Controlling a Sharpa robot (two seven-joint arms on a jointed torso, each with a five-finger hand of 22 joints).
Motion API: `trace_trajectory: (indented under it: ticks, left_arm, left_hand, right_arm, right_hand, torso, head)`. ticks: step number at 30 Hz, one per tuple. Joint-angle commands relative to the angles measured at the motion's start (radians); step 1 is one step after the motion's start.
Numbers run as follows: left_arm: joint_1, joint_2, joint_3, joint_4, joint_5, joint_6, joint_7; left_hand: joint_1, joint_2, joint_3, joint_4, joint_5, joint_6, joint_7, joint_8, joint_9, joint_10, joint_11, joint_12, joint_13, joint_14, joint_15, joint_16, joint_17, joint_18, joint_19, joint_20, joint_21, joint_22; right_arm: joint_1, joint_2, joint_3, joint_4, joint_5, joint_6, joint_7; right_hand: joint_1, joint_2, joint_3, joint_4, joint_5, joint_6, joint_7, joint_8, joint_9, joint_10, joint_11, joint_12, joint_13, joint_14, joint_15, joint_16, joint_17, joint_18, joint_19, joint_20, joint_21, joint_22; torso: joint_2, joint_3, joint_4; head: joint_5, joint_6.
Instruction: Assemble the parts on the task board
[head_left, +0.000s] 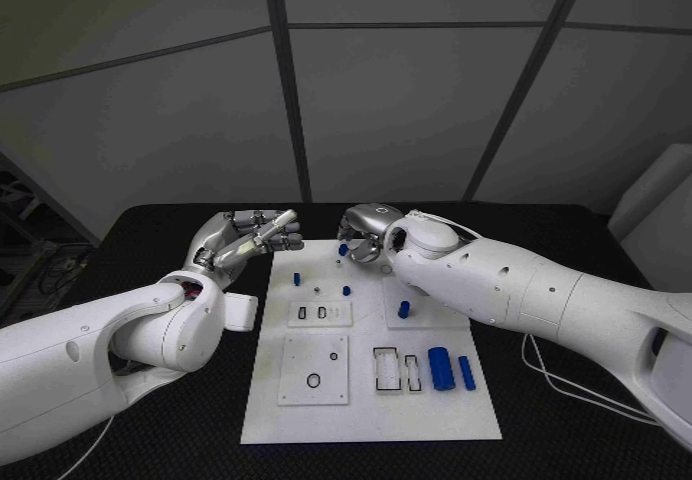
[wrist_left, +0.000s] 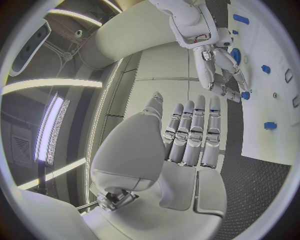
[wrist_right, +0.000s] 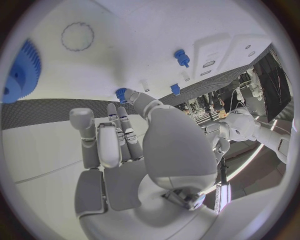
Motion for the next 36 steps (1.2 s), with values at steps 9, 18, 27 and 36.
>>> trace_trajectory:
  ticks: [9, 18, 27, 36]
  left_arm:
    - [0.002, -0.008, 0.001, -0.004, -0.006, 0.018, 0.005]
    - [0.002, -0.016, 0.001, -0.006, -0.006, 0.021, 0.004]
    - [0.002, -0.017, 0.001, -0.013, -0.002, 0.022, 0.004]
    - [0.002, -0.013, 0.001, -0.017, 0.000, 0.024, 0.004]
  left_hand:
    - [-0.002, 0.004, -0.005, -0.003, -0.006, -0.001, 0.008, -0.005, -0.001, -0.003, 0.005, -0.004, 0.001, -0.004, -0.001, -0.006, -0.001, -0.002, 0.000, 0.010, -0.004, -0.002]
    - [-0.002, 0.004, -0.005, -0.004, -0.006, -0.001, 0.008, -0.005, -0.001, -0.003, 0.005, -0.004, 0.001, -0.004, -0.001, -0.006, -0.001, -0.002, 0.000, 0.010, -0.005, -0.002]
    - [-0.002, 0.004, -0.005, -0.004, -0.006, -0.001, 0.008, -0.005, -0.001, -0.003, 0.005, -0.004, 0.001, -0.004, -0.001, -0.006, -0.001, -0.002, 0.000, 0.010, -0.005, -0.002]
    - [-0.002, 0.004, -0.005, -0.004, -0.006, -0.001, 0.008, -0.005, -0.001, -0.003, 0.005, -0.004, 0.001, -0.004, -0.001, -0.006, -0.001, -0.002, 0.000, 0.010, -0.005, -0.002]
  right_arm:
    - [0.002, -0.137, 0.001, 0.172, 0.042, -0.106, 0.002]
    - [0.016, -0.335, 0.002, 0.306, 0.254, -0.016, -0.050]
    - [0.020, -0.405, 0.002, 0.306, 0.312, 0.045, -0.085]
    - [0.021, -0.368, 0.002, 0.252, 0.290, 0.064, -0.091]
  right_hand:
    - [0.001, 0.003, -0.029, 0.007, 0.025, 0.030, 0.008, 0.011, 0.011, 0.040, -0.014, 0.059, 0.008, 0.030, -0.005, 0.007, 0.015, 0.004, 0.025, -0.006, 0.013, 0.026]
    - [-0.044, -0.043, -0.107, 0.047, 0.069, 0.047, 0.001, 0.017, 0.016, 0.283, -0.062, 0.199, 0.079, 0.043, -0.048, 0.033, 0.065, -0.010, 0.086, -0.032, 0.049, 0.098]
    - [0.015, -0.018, -0.280, 0.114, 0.112, 0.005, -0.010, 0.058, 0.027, 0.192, -0.076, 0.525, 0.398, 0.064, -0.059, 0.096, 0.185, -0.030, 0.153, -0.047, 0.090, 0.185]
    - [0.049, -0.016, -0.323, 0.154, 0.113, -0.034, -0.004, 0.074, 0.028, 0.147, -0.068, 0.618, 0.499, 0.068, -0.053, 0.109, 0.212, -0.031, 0.159, -0.043, 0.097, 0.199]
  torso:
    - [-0.003, 0.0002, -0.0048]
    - [-0.009, 0.0029, -0.0169]
    - [-0.008, 0.0043, -0.0158]
    - [-0.008, 0.0019, -0.0152]
  head:
    - [-0.002, 0.006]
    - [-0.003, 0.008]
    - [-0.004, 0.013]
    - [-0.004, 0.009]
